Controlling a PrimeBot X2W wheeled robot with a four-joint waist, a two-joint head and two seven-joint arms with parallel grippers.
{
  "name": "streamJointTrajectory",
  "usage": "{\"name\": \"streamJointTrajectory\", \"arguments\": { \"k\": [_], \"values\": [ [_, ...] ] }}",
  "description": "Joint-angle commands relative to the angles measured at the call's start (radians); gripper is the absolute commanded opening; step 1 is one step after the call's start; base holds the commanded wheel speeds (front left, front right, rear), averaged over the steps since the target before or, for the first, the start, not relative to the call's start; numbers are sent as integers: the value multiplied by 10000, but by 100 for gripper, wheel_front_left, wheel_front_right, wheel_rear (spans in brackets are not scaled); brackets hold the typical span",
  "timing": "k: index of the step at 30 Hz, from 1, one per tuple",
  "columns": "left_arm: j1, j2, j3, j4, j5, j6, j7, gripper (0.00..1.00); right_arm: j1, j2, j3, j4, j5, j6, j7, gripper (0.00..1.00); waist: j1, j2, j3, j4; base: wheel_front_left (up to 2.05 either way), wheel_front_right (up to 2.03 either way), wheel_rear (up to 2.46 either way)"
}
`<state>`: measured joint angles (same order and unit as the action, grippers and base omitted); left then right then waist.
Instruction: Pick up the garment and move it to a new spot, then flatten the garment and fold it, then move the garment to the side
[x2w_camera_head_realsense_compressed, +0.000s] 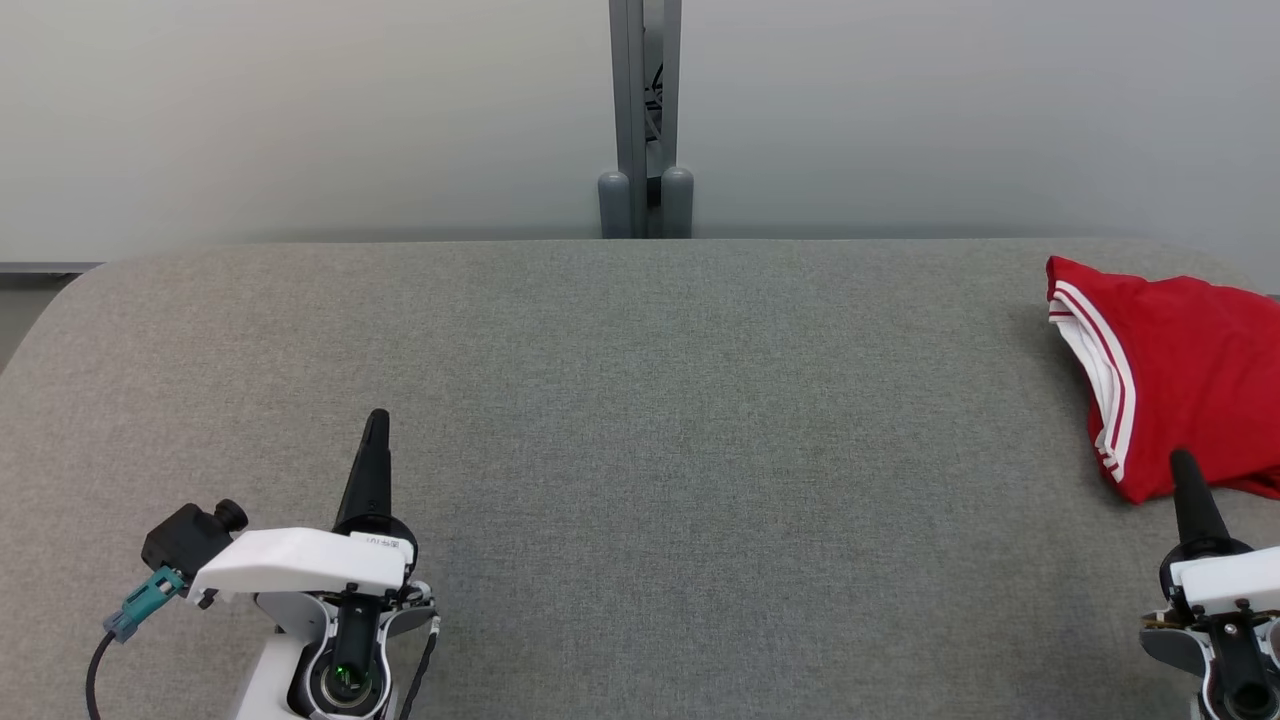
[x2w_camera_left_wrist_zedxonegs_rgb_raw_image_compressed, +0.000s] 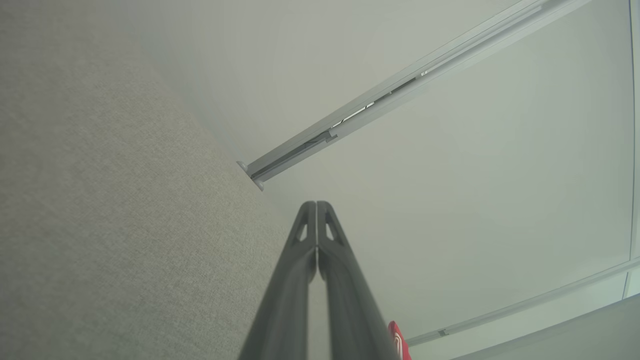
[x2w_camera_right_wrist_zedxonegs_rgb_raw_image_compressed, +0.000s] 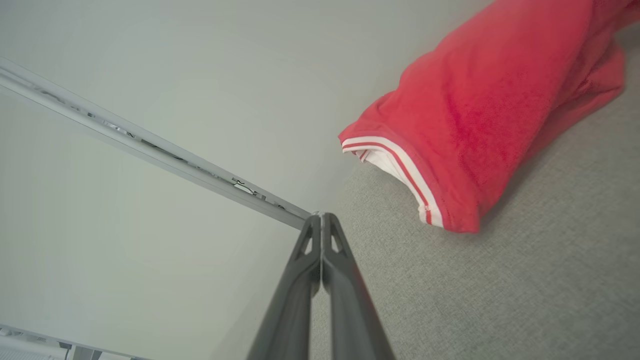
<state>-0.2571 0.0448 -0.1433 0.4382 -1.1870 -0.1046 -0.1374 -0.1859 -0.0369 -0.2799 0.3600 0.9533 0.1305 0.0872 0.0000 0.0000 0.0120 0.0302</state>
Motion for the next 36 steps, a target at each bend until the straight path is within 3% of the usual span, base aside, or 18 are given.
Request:
{"name": "streamJointTrajectory", "arguments": {
  "k": [1,36],
  "values": [
    [-352,41,-3,11,-291,-49,49,0,-293,-112,-107,-81,314,4,128,0,0,0,-2,-7,0,0,0],
    [-1330,63,-258,727,-3298,-193,520,0,-824,-162,-1175,327,3449,4,1400,0,0,0,-38,-174,0,0,0]
  ]
}}
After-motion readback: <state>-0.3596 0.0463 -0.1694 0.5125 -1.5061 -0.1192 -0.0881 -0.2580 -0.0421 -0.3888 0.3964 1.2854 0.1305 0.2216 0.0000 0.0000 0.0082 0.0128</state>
